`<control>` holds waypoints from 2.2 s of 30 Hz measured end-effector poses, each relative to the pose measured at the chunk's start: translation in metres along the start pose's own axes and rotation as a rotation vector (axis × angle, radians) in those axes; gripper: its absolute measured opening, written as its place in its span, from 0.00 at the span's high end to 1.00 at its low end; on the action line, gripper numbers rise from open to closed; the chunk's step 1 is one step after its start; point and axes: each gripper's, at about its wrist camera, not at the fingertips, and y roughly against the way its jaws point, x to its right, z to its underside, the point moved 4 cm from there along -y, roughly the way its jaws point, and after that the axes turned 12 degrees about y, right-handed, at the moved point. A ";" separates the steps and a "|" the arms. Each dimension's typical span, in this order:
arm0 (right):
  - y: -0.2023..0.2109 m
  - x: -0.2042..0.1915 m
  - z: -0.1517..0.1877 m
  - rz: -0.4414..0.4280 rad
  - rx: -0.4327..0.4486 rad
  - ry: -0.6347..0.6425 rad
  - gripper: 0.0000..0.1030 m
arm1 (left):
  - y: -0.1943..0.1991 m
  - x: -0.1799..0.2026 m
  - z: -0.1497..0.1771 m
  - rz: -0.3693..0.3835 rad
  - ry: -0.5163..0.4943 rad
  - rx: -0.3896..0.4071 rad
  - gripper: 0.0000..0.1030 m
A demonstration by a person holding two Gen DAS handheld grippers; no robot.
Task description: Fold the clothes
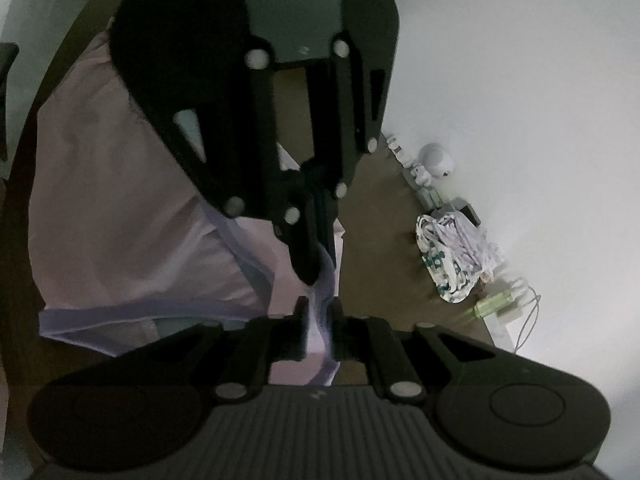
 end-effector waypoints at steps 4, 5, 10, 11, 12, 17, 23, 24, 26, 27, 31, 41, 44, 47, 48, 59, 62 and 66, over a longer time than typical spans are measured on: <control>0.002 0.016 0.004 -0.033 0.006 -0.084 0.74 | 0.004 0.023 0.002 -0.126 -0.238 0.052 0.99; 0.001 0.021 0.004 -0.039 0.007 -0.106 0.74 | 0.003 0.027 0.003 -0.148 -0.293 0.053 0.99; -0.003 0.037 0.007 -0.090 -0.002 -0.164 0.84 | -0.003 0.040 0.005 -0.216 -0.463 0.070 0.99; -0.004 0.039 0.008 -0.117 -0.006 -0.175 0.96 | -0.004 0.041 0.005 -0.231 -0.484 0.076 0.99; -0.005 0.041 0.009 -0.139 -0.012 -0.189 0.98 | -0.005 0.041 0.004 -0.246 -0.506 0.083 0.99; -0.014 0.077 0.033 -0.073 -0.047 -0.386 0.98 | -0.010 0.028 -0.010 -0.326 -0.383 0.112 0.67; -0.052 0.119 0.111 -0.065 -0.117 -0.746 0.98 | -0.016 -0.009 0.009 -0.208 0.073 0.039 0.66; -0.060 0.121 0.121 -0.063 -0.131 -0.770 0.98 | -0.019 -0.013 0.016 -0.180 0.125 0.012 0.68; -0.077 0.124 0.141 -0.060 -0.156 -0.819 0.98 | -0.023 -0.013 0.029 -0.172 0.181 -0.019 0.70; -0.086 0.126 0.149 -0.063 -0.158 -0.846 0.98 | -0.023 -0.012 0.034 -0.157 0.219 -0.030 0.71; -0.096 0.129 0.175 -0.065 -0.153 -0.951 0.98 | -0.026 -0.009 0.051 -0.114 0.347 -0.075 0.71; -0.115 0.142 0.202 -0.080 -0.135 -1.117 0.97 | -0.008 -0.013 0.051 0.076 0.660 -0.083 0.73; -0.116 0.142 0.202 -0.076 -0.135 -1.111 0.97 | -0.013 -0.010 0.031 0.085 0.701 -0.106 0.68; -0.114 0.141 0.199 -0.066 -0.136 -1.096 0.97 | -0.033 -0.001 0.012 -0.002 0.642 -0.159 0.68; -0.114 0.140 0.199 -0.064 -0.136 -1.092 0.97 | -0.039 0.002 0.008 -0.030 0.633 -0.176 0.69; -0.110 0.139 0.206 -0.077 -0.082 -1.128 0.97 | -0.063 -0.012 0.006 -0.074 0.799 -0.249 0.97; -0.109 0.138 0.207 -0.076 -0.070 -1.138 0.97 | -0.057 -0.015 0.010 -0.045 0.851 -0.246 0.98; -0.109 0.137 0.209 -0.073 -0.062 -1.148 0.97 | -0.046 -0.011 0.009 -0.041 0.847 -0.234 0.98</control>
